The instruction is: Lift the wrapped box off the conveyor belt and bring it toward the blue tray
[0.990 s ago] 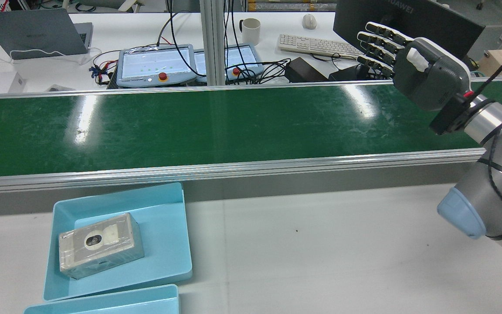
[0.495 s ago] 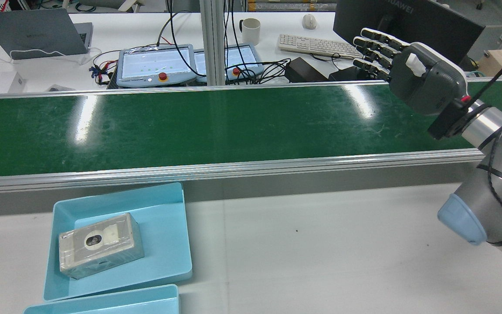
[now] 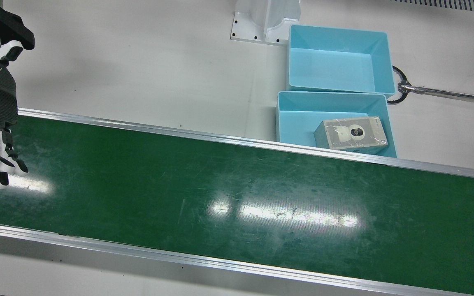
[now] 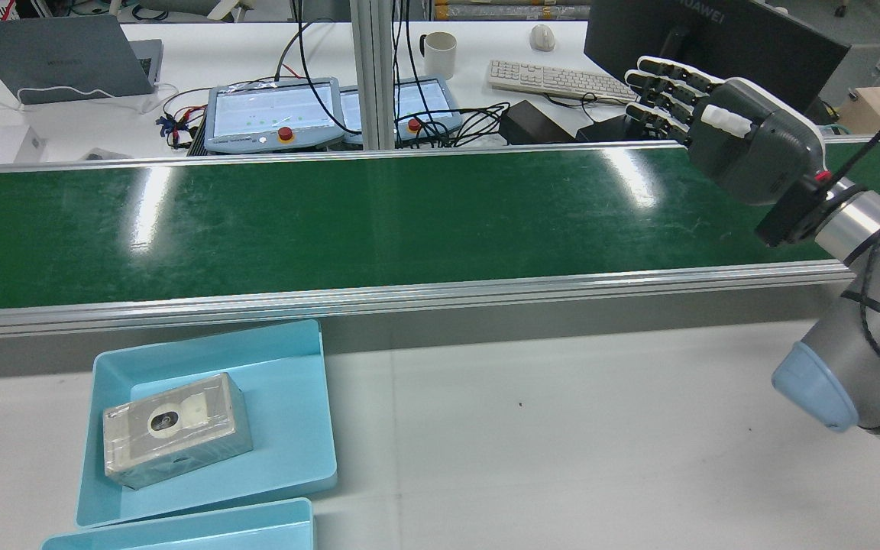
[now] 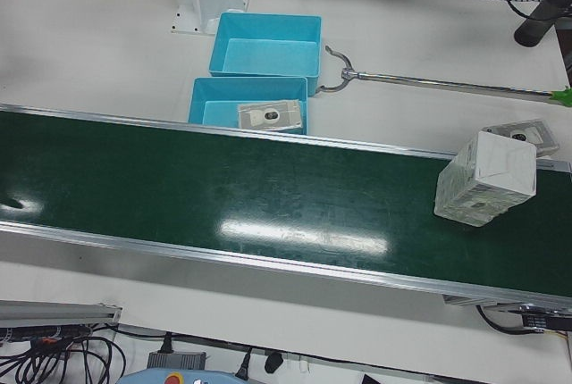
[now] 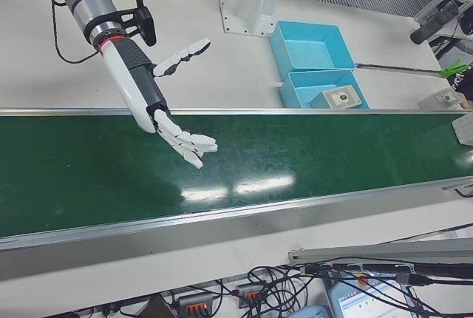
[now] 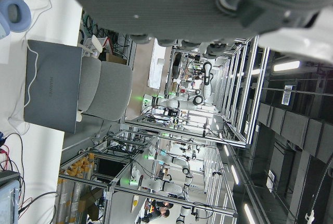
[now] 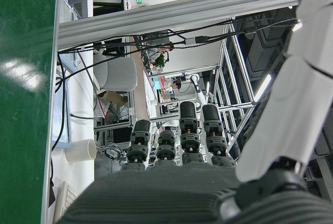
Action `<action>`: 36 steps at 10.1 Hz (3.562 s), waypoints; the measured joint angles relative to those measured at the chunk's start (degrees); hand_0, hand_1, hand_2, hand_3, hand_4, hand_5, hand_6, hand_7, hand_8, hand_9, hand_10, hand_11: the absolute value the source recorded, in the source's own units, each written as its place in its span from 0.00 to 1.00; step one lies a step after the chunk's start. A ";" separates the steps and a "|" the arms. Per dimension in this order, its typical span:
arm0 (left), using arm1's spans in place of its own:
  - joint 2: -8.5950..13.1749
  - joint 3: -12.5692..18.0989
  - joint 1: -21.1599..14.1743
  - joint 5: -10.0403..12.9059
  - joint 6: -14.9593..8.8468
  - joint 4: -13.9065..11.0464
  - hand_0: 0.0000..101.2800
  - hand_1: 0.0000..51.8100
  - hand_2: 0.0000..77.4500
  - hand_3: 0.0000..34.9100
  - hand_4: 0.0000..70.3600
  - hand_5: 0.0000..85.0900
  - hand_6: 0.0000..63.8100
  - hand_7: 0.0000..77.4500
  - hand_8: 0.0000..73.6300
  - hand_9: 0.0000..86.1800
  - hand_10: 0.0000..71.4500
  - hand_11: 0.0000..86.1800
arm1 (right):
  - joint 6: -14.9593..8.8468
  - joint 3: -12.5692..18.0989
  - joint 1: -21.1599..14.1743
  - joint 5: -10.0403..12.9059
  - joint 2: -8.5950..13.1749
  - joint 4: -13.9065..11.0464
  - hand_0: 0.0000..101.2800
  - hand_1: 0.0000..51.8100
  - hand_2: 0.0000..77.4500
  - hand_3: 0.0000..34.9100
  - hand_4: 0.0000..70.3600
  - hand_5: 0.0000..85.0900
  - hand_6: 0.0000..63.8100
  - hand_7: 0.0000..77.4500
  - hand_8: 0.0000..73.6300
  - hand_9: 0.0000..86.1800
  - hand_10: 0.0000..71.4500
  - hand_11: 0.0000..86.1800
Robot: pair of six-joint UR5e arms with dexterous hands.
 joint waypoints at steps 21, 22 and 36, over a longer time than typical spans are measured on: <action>0.00 0.00 0.00 0.00 0.00 0.00 0.00 0.00 0.01 0.00 0.00 0.01 0.00 0.01 0.01 0.00 0.00 0.01 | 0.80 -0.24 1.91 0.04 -1.43 1.14 0.41 0.12 0.09 0.06 0.21 0.26 0.10 0.28 0.13 0.14 0.17 0.22; 0.00 0.00 0.00 0.00 0.00 0.00 0.00 0.00 0.01 0.00 0.00 0.01 0.00 0.01 0.01 0.00 0.00 0.01 | 0.80 -0.29 1.97 0.04 -1.42 1.14 0.41 0.12 0.09 0.06 0.21 0.26 0.10 0.28 0.13 0.14 0.17 0.22; 0.00 0.00 0.00 0.00 0.00 0.00 0.00 0.00 0.01 0.00 0.00 0.01 0.00 0.01 0.01 0.00 0.01 0.00 | 0.80 -0.48 2.98 0.04 -1.61 1.22 0.41 0.12 0.09 0.05 0.21 0.26 0.11 0.30 0.14 0.15 0.18 0.22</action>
